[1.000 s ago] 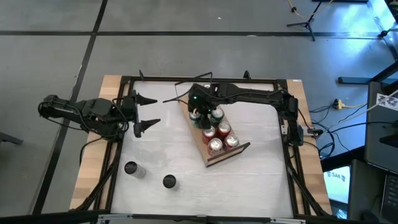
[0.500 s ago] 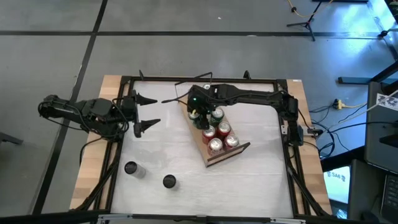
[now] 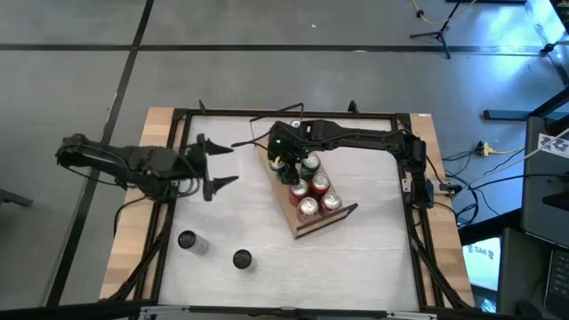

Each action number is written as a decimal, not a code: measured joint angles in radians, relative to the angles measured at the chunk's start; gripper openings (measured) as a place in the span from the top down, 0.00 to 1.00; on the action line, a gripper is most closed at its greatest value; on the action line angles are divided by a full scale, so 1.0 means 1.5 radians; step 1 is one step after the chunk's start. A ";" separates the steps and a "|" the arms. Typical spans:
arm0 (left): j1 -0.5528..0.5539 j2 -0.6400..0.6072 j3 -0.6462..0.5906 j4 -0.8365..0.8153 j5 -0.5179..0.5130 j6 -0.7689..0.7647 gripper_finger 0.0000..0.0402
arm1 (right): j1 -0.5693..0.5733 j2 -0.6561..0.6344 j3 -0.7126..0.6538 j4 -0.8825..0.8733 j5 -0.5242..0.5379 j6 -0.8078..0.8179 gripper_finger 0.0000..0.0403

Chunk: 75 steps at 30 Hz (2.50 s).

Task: Place canned beverage on shelf
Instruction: Put the green soda can on the shelf aligned with the other green soda can

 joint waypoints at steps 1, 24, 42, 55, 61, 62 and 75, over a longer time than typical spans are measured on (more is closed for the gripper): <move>0.000 0.013 0.000 0.000 0.000 0.000 0.02 | 0.000 0.000 0.000 0.000 0.000 0.000 0.24; 0.085 0.329 -0.001 0.040 -0.028 -0.124 0.02 | 0.000 0.001 0.000 0.000 0.000 -0.002 0.24; 0.174 0.507 -0.001 0.199 0.087 -0.105 0.02 | 0.000 0.001 0.000 0.000 0.000 -0.002 0.24; 0.180 0.522 0.000 0.271 0.105 -0.087 0.02 | 0.000 0.001 0.001 0.001 0.000 -0.002 0.24; 0.182 0.522 0.000 0.290 0.101 -0.087 0.02 | 0.000 0.001 0.001 0.008 0.000 -0.002 0.24; 0.182 0.522 0.000 0.291 0.101 -0.087 0.02 | 0.000 0.001 0.001 0.012 0.000 -0.002 0.24; 0.184 0.522 0.000 0.290 0.090 -0.087 0.14 | 0.000 0.001 0.001 0.029 0.000 -0.002 0.24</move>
